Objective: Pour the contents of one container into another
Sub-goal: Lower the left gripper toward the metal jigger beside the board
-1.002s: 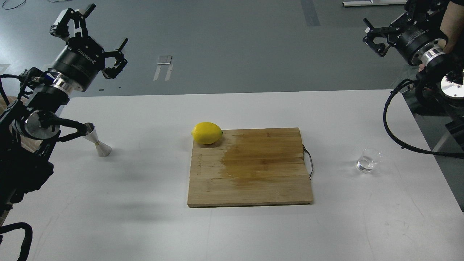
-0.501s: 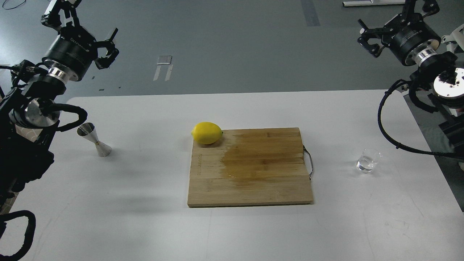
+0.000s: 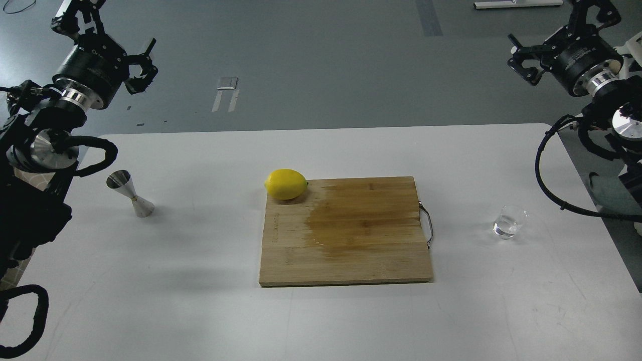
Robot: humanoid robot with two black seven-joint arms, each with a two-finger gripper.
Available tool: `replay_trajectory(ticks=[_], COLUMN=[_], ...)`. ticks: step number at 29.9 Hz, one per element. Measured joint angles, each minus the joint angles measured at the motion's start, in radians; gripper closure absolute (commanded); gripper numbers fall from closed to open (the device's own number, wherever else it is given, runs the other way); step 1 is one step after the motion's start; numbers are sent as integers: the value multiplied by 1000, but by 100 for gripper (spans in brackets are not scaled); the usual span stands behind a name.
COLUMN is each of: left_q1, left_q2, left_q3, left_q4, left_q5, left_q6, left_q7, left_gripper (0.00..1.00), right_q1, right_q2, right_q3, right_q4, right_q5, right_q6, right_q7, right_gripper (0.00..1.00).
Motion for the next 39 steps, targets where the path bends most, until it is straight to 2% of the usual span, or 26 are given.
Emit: replay_trajectory(ticks=[20,30,36,39], left_q1=[7,13,17,21], left_q2=[-11,-9,26,82], left_q3=[-13,-8,11,34], left_q4=[-28,-28,-49,-110], left_q5=[-1,0,36,160], left_q6=[-5,-5,-59,-102], left_q7=[-55,-57,-59,-79], left_gripper=[2,2,2,2], right_q1=[10,11,14,14], right_q2=[26,43,46,44], right_q3=[4,22,24,21], right_q4=[12,10,5,3], right_q5=[1,4,0,0], right_q6=[-2,1,4,4], right_q7=[13,29,31,31], right_gripper=[0,0,0,0])
